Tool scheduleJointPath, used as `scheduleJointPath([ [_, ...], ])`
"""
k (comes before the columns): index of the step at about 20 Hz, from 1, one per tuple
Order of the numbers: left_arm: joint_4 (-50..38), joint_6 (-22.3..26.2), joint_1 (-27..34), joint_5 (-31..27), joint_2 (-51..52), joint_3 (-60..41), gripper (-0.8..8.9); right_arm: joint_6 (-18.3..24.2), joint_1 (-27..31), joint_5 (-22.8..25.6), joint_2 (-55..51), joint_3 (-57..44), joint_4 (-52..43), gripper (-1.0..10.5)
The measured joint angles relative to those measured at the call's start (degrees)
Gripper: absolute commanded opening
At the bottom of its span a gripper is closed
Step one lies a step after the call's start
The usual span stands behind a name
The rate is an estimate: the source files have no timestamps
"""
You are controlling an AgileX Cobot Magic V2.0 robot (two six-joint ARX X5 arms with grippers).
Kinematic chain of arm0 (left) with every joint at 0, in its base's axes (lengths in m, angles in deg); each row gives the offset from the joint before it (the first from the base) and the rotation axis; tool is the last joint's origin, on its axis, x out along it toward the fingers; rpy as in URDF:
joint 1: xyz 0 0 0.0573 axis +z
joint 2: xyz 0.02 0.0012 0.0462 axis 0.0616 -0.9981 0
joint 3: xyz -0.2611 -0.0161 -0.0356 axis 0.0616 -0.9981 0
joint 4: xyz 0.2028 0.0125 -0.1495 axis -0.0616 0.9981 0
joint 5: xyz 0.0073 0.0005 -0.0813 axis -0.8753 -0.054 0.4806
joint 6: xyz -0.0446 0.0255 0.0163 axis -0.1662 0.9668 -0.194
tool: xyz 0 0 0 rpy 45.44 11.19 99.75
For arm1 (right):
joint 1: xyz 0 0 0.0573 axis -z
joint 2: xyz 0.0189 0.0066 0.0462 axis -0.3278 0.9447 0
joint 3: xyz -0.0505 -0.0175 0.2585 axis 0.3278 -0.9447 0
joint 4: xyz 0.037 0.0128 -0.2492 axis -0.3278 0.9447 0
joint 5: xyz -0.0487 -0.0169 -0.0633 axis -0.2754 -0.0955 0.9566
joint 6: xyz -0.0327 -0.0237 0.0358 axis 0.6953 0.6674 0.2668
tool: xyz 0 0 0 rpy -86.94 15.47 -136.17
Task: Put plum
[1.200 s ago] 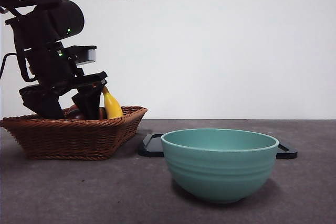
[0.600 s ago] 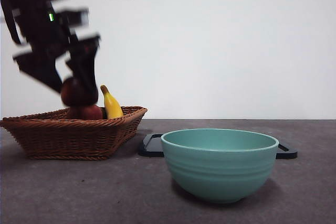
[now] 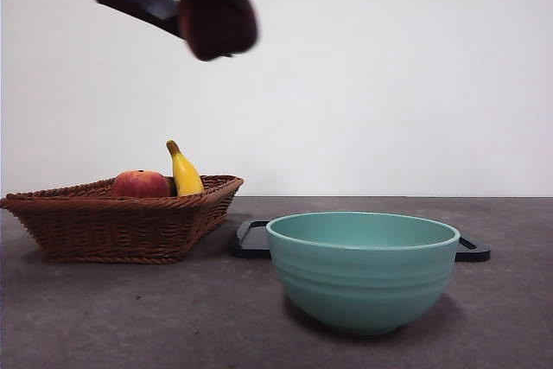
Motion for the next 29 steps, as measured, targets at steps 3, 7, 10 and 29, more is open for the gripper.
scheduleJointPath([
  [3,-1.55,0.00,-5.64,0.02,-3.93,0.00,3.28,-0.09,0.00,0.00,0.00,0.00,0.02,3.8],
  [7,-4.92,0.00,-10.75,0.00,-10.12,0.00,3.28,-0.09,0.00,0.00,0.00,0.00,0.00,3.8],
  [10,-6.64,0.13,-13.18,-0.44,-15.43,0.00,3.28,-0.09,0.00,0.00,0.00,0.00,0.02,3.8],
  [29,-8.17,5.42,-17.59,-6.97,-27.85,0.00,3.87,-0.09,0.00,0.00,0.00,0.00,0.02,3.8],
])
